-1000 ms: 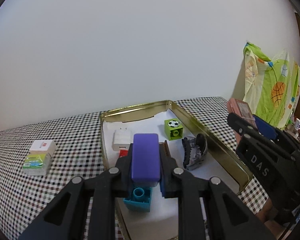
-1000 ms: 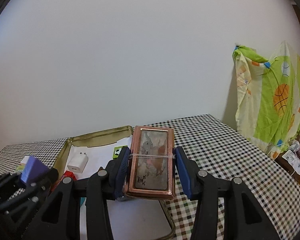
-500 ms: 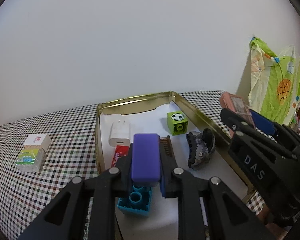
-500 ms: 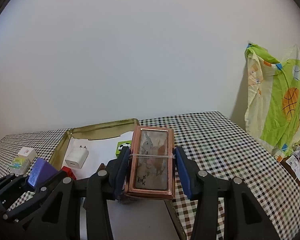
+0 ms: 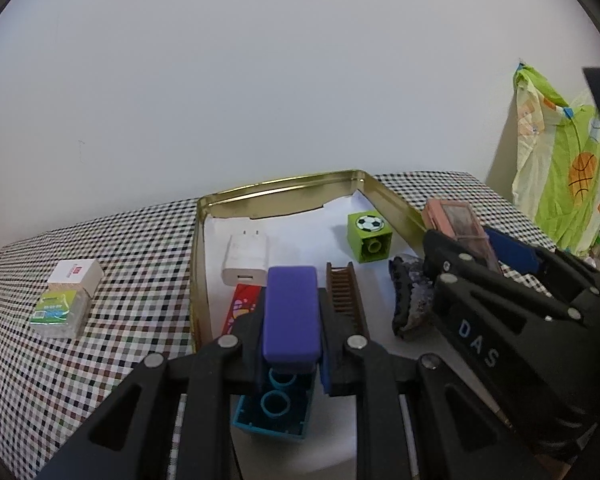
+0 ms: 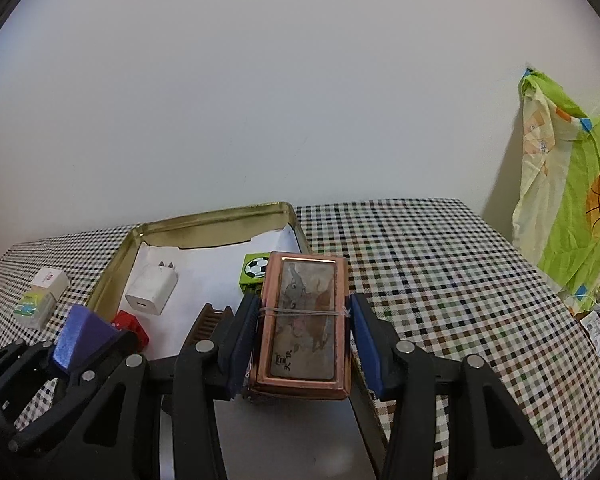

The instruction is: Organize rigid objects

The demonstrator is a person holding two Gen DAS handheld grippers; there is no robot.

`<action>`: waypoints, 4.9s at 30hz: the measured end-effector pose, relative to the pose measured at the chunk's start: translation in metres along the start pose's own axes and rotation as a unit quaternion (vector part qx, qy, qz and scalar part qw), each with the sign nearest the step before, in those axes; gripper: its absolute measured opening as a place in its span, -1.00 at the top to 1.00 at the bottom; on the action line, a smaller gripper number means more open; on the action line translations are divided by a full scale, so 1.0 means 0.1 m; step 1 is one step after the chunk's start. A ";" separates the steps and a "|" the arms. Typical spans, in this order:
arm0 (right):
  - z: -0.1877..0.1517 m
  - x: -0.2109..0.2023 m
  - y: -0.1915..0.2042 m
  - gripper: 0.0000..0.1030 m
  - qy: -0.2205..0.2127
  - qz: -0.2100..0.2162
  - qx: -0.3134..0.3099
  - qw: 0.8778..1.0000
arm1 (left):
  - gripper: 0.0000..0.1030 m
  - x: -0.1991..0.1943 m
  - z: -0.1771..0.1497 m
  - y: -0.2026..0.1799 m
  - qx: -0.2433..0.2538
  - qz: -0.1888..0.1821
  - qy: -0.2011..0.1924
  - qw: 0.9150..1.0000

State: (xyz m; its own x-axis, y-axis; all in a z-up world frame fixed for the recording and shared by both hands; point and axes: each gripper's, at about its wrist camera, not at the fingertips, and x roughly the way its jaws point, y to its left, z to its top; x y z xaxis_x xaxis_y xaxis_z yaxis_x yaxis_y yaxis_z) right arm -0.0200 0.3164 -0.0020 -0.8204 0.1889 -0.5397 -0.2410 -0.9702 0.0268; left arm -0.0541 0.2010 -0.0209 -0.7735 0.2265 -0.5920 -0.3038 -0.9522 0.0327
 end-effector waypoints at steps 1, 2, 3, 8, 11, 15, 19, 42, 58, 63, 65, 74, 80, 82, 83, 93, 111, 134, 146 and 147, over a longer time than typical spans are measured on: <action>0.00 0.02 0.00 0.04 0.004 0.001 0.000 1.000 | 0.66 0.01 0.00 -0.01 0.001 0.004 0.001 1.000; 0.00 0.02 0.00 0.04 0.003 0.002 0.000 1.000 | 0.66 0.02 0.01 -0.01 0.002 0.007 0.003 1.000; 0.01 0.02 0.00 0.04 0.003 0.003 0.000 1.000 | 0.66 0.02 0.01 -0.02 0.002 0.008 0.005 1.000; 0.01 0.04 0.02 0.04 0.009 0.004 -0.006 1.000 | 0.66 0.04 0.01 -0.04 0.013 0.022 0.010 1.000; 0.02 0.05 0.02 0.04 0.013 0.006 -0.007 1.000 | 0.66 0.04 0.01 -0.05 0.017 0.028 0.012 0.999; 0.03 0.06 0.05 0.04 0.017 0.004 -0.011 1.000 | 0.66 0.04 0.02 -0.08 0.027 0.045 0.010 0.999; 0.02 0.07 0.04 0.04 0.020 0.009 -0.009 1.000 | 0.66 0.04 0.02 -0.10 0.034 0.056 0.008 0.998; -0.04 -0.25 -0.17 -0.67 -0.055 0.036 0.059 0.996 | -0.99 -0.28 0.01 -0.14 0.040 0.060 -0.049 0.996; -0.15 -0.52 -0.15 -0.67 -0.121 -0.032 0.081 0.989 | -0.99 -0.55 -0.18 0.41 0.000 0.068 -0.079 0.995; -0.21 -0.62 -0.13 -0.66 -0.130 -0.047 0.087 0.987 | -0.99 -0.57 -0.26 0.66 -0.016 0.073 -0.094 0.993; -0.23 -0.66 -0.11 -0.67 -0.135 -0.054 0.085 0.986 | -0.99 -0.56 -0.28 0.72 -0.015 0.080 -0.095 0.992; -0.33 -0.84 0.04 -0.67 -0.146 -0.067 0.093 0.983 | -0.99 -0.61 -0.39 1.01 -0.023 0.087 -0.092 0.992; -0.39 -0.93 0.29 -0.67 -0.147 -0.058 0.091 0.983 | -0.99 -0.64 -0.42 1.19 -0.033 0.090 -0.088 0.992; -0.41 -0.97 0.41 -0.67 -0.152 -0.056 0.083 0.983 | -0.99 -0.62 -0.43 1.26 -0.035 0.091 -0.086 0.992; -0.42 -0.98 0.47 -0.67 -0.154 -0.056 0.079 0.983 | -0.99 -0.63 -0.43 1.28 -0.037 0.093 -0.085 0.991; -0.45 -0.98 0.97 -0.67 -0.150 -0.038 0.062 0.986 | -0.99 -0.59 -0.45 1.65 -0.058 0.101 -0.076 0.990; -0.39 -0.82 1.68 -0.67 -0.139 -0.012 0.026 0.990 | -0.99 -0.48 -0.47 2.21 -0.092 0.123 -0.067 0.986; -0.17 -0.33 2.10 -0.67 -0.119 -0.010 0.027 0.992 | -0.99 -0.07 -0.38 2.68 -0.152 0.108 0.005 0.982; -0.09 -0.21 2.13 -0.67 -0.113 -0.006 0.039 0.993 | -0.99 0.13 -0.23 2.50 -0.121 0.098 0.013 0.988; -0.08 -0.20 2.14 -0.67 -0.113 -0.006 0.039 0.993 | -0.99 0.14 -0.22 2.49 -0.120 0.097 0.013 0.988</action>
State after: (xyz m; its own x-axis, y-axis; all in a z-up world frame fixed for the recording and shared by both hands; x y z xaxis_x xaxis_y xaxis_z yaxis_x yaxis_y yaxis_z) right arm -0.0510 0.1039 0.0078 -0.9105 0.2385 -0.3377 -0.2835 -0.9547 0.0904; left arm -0.1287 -0.0373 -0.0389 -0.7885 0.0324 -0.6142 -0.0077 -0.9990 -0.0429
